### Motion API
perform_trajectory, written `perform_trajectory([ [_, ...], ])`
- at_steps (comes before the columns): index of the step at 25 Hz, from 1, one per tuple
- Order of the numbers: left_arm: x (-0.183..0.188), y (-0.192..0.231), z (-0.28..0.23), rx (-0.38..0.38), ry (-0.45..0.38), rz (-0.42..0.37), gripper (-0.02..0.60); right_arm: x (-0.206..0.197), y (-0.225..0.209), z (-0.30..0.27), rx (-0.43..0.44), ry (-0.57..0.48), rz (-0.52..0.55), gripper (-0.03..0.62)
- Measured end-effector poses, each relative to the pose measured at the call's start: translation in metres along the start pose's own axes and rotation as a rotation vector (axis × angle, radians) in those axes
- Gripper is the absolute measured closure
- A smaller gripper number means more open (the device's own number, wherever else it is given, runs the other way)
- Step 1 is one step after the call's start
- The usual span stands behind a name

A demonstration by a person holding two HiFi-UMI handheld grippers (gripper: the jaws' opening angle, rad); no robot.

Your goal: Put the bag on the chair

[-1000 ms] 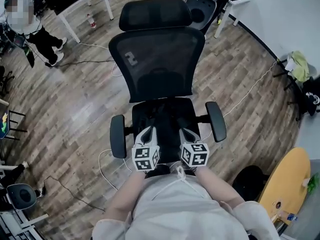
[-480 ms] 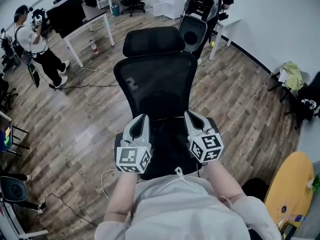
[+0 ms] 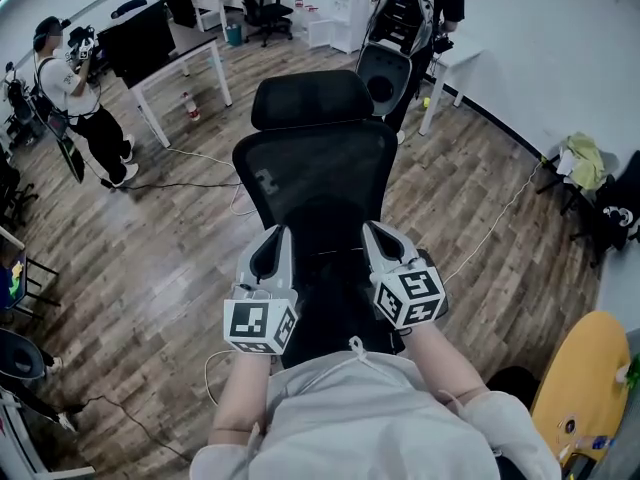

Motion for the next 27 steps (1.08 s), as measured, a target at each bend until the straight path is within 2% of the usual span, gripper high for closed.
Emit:
perform_trajectory([
  [13, -0.003, 0.003, 0.003, 0.012, 0.052, -0.009, 0.575, 0.0, 0.017, 0.004, -0.006, 0.01, -0.031, 0.595],
  [27, -0.01, 0.011, 0.005, 0.036, 0.063, 0.029, 0.575, -0.006, 0.02, 0.0, -0.012, 0.036, -0.009, 0.595],
])
Point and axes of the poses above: the fingertips, and each gripper's own axes: z backward along the fingers, y to its left, x out of its top, the point moved 5 cm from there along z, backward along the fingers, and after that the axes turned 9 degrees about -x, right-handed, at the moved point
